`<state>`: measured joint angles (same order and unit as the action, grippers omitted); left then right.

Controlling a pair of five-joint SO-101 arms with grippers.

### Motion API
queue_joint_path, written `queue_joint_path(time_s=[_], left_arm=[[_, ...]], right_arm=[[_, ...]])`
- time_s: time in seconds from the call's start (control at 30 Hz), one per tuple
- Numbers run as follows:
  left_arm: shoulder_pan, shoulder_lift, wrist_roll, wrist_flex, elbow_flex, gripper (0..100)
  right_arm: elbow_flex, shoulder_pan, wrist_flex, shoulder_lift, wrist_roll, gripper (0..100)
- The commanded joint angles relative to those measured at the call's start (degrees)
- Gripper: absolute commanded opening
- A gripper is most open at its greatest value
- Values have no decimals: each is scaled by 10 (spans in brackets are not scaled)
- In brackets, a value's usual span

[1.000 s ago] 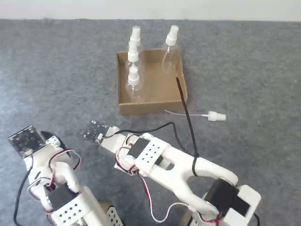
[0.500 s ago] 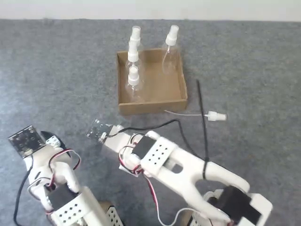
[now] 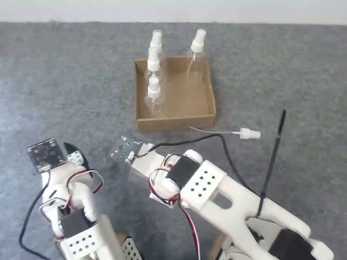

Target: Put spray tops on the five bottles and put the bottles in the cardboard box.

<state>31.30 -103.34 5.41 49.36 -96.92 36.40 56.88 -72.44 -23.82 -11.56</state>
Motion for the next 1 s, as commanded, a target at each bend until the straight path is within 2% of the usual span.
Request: queue_joint_path(time_s=[0.0,0.13,0.33,0.57,0.83,0.97], left_arm=[[-25,-11,-4,-7,18,48],[-44,-11,-18,-11,5,49],[-47,-11,-43,-9,5,49],[-47,-11,-43,-8,5,49],[-45,-11,-43,-8,5,49],[-44,-11,-44,-7,5,48]], right_arm=[[-29,-15,-46,-52,28,117],[-29,-43,-73,-70,102,117],[-29,-120,-114,-102,156,117],[0,-249,-108,-153,206,117],[58,-352,-108,-199,334,117],[84,-405,-108,-206,369,117]])
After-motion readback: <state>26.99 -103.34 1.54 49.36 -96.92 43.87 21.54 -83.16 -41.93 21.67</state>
